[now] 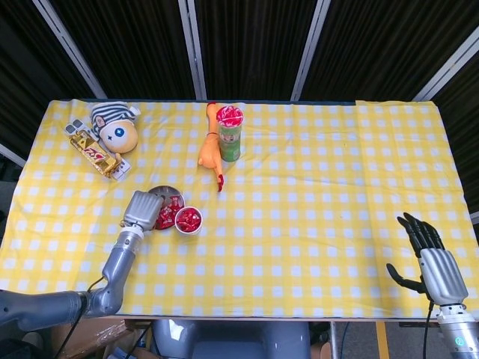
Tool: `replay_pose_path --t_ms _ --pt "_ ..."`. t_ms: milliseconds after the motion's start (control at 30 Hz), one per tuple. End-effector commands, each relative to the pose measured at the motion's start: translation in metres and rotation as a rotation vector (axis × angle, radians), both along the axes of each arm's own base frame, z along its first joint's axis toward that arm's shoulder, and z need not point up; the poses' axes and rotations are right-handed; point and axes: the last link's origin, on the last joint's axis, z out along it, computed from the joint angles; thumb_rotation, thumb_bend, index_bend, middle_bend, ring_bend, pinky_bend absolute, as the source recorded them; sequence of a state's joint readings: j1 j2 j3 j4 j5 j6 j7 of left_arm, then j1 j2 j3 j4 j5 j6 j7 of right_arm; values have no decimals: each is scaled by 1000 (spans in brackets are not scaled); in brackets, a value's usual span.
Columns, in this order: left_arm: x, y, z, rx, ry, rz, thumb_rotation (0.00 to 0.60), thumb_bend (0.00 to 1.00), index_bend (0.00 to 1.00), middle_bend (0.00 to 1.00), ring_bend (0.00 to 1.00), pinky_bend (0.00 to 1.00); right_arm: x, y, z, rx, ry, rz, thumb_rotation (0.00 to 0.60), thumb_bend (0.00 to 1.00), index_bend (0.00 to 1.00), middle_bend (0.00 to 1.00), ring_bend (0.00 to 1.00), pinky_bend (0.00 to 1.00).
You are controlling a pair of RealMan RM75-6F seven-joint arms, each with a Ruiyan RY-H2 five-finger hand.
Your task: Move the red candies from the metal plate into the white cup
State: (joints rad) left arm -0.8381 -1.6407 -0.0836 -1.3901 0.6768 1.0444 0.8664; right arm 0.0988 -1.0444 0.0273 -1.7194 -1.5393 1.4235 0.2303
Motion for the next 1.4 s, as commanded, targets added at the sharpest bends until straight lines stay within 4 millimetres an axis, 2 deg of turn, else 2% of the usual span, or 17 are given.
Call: replay_pose_path --t_ms 33,333,467,567,867,1033,1200,1400 --pt "0 1 -2 -1 1 -3 600 339 414 465 842 912 0 0 0 1 1 -1 600 385 0 0 0 0" --pt "3 -2 -7 -1 -26 -25 600 450 473 537 850 918 0 0 0 -1 -1 -1 600 386 0 0 0 0" --pt "7 -2 -2 14 -46 -41 600 455 482 547 850 919 0 0 0 0 -1 0 600 386 0 0 0 0" --pt "11 -2 6 29 -64 -53 600 456 482 547 850 919 0 0 0 0 -1 1 600 386 0 0 0 0" --pt "28 -9 47 72 -92 -118 600 456 485 551 850 919 1 1 0 2 -5 1 600 386 0 0 0 0" --pt "49 -21 69 80 -148 -178 600 455 484 550 850 919 2 1 -2 7 -4 6 600 386 0 0 0 0" --pt "71 -32 69 42 -192 -237 600 455 483 548 850 919 2 1 -2 8 -2 4 600 386 0 0 0 0" --pt "86 -40 49 -22 -179 -276 600 456 482 545 849 919 1 1 0 0 -6 1 600 386 0 0 0 0"
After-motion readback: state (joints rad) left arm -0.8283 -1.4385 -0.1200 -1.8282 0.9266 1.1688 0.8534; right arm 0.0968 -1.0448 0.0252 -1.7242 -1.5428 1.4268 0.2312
